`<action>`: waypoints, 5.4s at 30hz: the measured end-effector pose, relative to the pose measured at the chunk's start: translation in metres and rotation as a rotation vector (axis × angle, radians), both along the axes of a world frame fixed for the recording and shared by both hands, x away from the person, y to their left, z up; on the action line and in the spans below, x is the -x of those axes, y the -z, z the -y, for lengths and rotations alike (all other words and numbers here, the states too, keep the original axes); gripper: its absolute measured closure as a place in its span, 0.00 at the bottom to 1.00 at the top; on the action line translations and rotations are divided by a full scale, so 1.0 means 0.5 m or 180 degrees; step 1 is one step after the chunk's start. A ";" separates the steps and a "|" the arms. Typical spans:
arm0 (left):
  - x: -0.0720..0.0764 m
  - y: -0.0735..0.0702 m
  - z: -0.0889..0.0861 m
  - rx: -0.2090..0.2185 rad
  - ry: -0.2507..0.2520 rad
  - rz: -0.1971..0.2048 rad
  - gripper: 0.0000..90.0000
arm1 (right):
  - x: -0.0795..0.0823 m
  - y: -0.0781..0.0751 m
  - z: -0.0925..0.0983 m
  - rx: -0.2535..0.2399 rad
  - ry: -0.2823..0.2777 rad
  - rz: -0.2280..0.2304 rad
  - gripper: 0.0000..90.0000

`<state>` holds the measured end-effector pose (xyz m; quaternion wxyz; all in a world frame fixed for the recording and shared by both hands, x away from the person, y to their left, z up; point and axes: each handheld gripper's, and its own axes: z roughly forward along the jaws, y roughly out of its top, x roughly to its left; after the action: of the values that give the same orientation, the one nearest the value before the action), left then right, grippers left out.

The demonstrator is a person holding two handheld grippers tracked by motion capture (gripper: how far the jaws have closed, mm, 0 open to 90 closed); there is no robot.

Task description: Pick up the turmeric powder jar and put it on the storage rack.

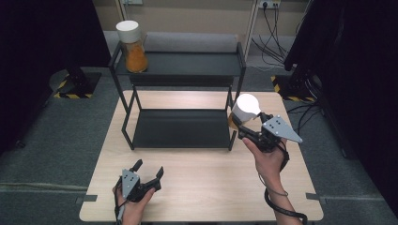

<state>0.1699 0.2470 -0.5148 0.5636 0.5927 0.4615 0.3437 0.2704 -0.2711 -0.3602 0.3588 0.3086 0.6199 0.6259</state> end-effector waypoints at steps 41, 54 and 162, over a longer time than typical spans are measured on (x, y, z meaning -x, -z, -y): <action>-0.001 0.000 0.000 0.0005 0.0007 -0.0003 0.13 | -0.050 -0.126 -0.052 -0.0082 0.0038 0.0240 0.34; -0.001 0.000 -0.001 0.0004 0.0011 -0.0003 0.13 | -0.065 -0.154 -0.066 -0.0087 0.0043 0.0277 0.34; -0.001 0.002 -0.006 0.0001 0.0057 0.0020 0.13 | -0.269 -0.263 -0.160 -0.0041 0.0505 -0.0158 0.34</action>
<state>0.1703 0.2499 -0.5158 0.5682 0.5956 0.4544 0.3404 0.4049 -0.1910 -0.2286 0.3898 0.3745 0.5981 0.5917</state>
